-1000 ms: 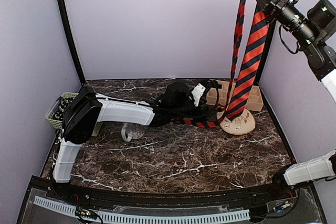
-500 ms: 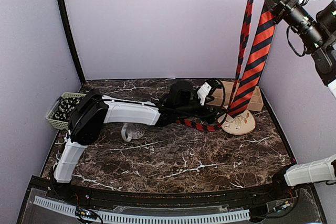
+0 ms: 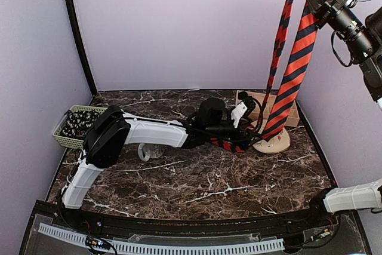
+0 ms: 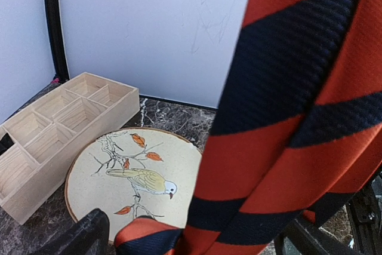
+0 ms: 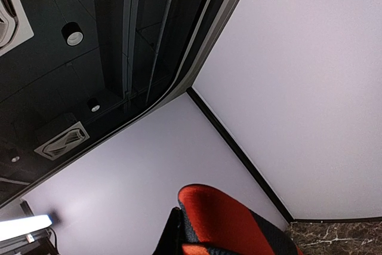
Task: Roll the ties
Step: Pick up the tie.
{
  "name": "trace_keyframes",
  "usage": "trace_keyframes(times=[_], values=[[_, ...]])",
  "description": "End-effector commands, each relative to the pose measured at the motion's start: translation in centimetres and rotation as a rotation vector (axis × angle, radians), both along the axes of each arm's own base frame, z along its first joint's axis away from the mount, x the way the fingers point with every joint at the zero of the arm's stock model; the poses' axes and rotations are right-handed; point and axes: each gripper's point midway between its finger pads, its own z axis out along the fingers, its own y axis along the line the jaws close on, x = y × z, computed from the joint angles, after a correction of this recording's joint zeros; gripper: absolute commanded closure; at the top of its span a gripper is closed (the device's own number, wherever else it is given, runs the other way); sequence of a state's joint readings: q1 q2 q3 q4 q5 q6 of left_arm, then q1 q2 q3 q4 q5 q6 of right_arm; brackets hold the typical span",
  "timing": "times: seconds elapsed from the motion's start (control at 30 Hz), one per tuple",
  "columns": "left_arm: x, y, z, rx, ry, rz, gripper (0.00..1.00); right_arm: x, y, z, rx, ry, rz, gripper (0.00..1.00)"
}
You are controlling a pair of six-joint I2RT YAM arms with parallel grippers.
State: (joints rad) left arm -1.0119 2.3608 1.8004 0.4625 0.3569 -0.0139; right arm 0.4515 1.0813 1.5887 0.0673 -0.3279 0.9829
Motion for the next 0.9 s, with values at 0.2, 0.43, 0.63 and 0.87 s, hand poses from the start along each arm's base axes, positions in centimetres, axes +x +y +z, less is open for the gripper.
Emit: trace_keyframes(times=[0.2,0.43,0.63,0.87], values=[[1.7,-0.1,2.6,-0.005,-0.055,0.114,0.61,-0.5,-1.6,-1.0,0.002,0.058,-0.079,1.00],[5.1,2.7,8.8,-0.058,0.005,0.234,1.00,0.6,-10.1,-8.4,-0.021,0.356,-0.544,1.00],[7.2,4.4,13.8,-0.100,0.065,0.250,1.00,-1.3,-15.7,-11.5,-0.011,0.421,-0.805,1.00],[9.4,7.2,15.1,-0.051,0.164,0.289,1.00,0.7,-10.5,-20.4,0.010,0.484,-0.541,1.00]])
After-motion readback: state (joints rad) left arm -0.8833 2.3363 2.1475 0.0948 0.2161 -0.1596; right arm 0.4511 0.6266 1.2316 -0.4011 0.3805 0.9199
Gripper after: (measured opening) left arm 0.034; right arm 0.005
